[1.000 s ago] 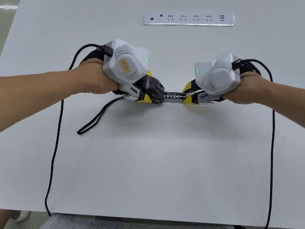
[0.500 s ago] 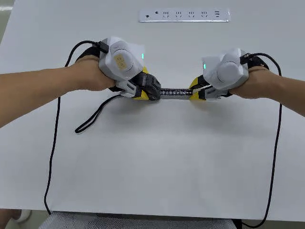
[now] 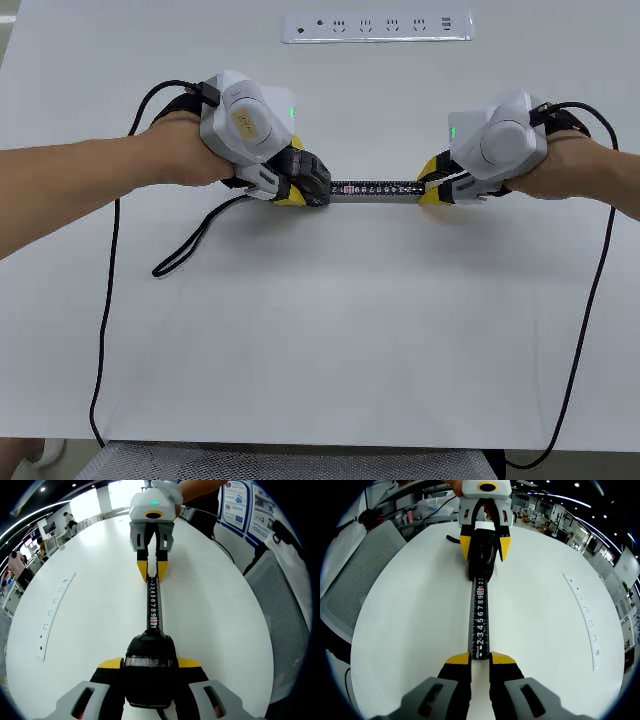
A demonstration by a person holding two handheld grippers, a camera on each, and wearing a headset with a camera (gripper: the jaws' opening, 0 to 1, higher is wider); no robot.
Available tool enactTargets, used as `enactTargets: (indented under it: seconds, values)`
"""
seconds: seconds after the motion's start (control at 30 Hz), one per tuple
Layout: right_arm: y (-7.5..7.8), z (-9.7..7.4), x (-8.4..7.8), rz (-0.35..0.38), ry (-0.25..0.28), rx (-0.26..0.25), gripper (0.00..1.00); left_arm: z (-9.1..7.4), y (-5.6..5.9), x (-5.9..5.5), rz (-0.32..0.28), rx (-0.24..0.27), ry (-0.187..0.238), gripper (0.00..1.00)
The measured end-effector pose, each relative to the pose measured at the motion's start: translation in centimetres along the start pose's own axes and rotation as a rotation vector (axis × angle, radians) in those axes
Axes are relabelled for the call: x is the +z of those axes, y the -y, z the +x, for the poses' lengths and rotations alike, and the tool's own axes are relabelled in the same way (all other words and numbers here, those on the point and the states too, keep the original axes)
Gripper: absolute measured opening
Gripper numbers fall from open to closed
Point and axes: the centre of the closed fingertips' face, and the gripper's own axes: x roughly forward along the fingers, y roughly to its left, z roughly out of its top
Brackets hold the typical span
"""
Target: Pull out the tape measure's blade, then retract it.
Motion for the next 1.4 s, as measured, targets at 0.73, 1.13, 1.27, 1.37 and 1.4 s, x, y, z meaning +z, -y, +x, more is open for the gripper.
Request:
enactTargets:
  seconds: [0.73,1.13,1.27,1.37,1.4]
  values:
    - [-0.3,-2.7,-3.6,0.022,-0.044,-0.004,0.12,0.0,0.0,0.0,0.0,-0.002,-0.002,0.35]
    - [-0.6,-3.9,-5.4,0.033,-0.063,-0.008,0.12,-0.1,0.1,0.0,0.005,-0.006,-0.006,0.35]
    - [-0.6,-4.4,-6.1,0.04,-0.07,-0.01,0.11,0.0,0.1,-0.1,0.005,-0.007,-0.008,0.35]
    - [-0.6,-4.7,-6.5,0.046,-0.073,-0.011,0.11,0.0,0.1,-0.1,0.005,-0.008,-0.008,0.35]
    - [-0.6,-4.7,-6.6,0.047,-0.074,-0.013,0.11,0.0,0.1,-0.1,0.005,-0.008,-0.008,0.35]
